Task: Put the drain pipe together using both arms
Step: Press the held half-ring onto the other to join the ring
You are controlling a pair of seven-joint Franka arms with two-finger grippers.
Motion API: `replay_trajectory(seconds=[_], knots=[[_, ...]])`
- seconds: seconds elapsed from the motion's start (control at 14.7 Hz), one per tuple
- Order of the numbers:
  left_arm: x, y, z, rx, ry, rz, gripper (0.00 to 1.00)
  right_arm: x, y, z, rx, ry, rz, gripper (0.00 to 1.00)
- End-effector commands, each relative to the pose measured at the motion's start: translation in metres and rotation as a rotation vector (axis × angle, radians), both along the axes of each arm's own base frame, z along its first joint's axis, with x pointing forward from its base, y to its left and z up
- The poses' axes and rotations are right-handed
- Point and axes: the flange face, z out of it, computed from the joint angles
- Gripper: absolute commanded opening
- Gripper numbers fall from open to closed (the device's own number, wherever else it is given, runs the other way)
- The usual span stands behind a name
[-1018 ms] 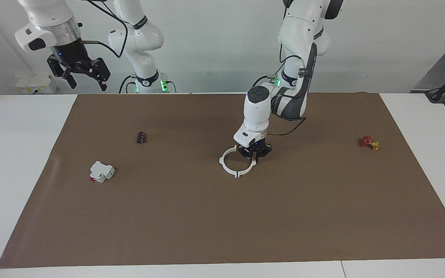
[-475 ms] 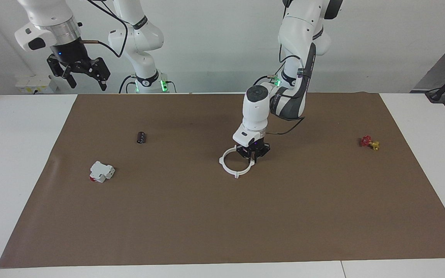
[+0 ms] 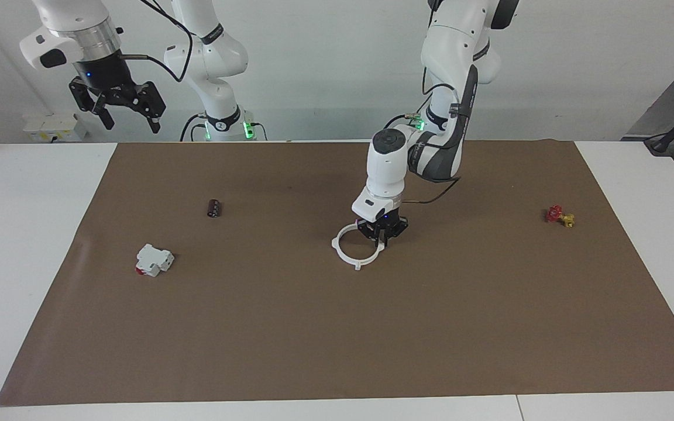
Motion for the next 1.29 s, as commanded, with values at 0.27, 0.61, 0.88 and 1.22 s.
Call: replay_trajectory(seconds=[0.27,0.61,0.88,1.22], knots=[[-0.0111,0.0024,0.0003,0.005,-0.016,0.006,0.00,-0.0063,0.0002,0.0008,0.030,0.006,0.019,1.00],[-0.0132,0.0027,-0.0024,0.009,-0.011,0.005,0.00,-0.0063,0.0002,0.0008,0.030,0.006,0.019,1.00],[-0.0123,0.0030,-0.0018,0.005,-0.015,0.005,0.00,-0.0061,0.0002,0.0009,0.030,0.005,0.019,1.00],[-0.0121,0.0027,-0.0015,0.002,-0.018,0.006,0.00,-0.0063,0.0002,0.0008,0.030,0.006,0.019,1.00]])
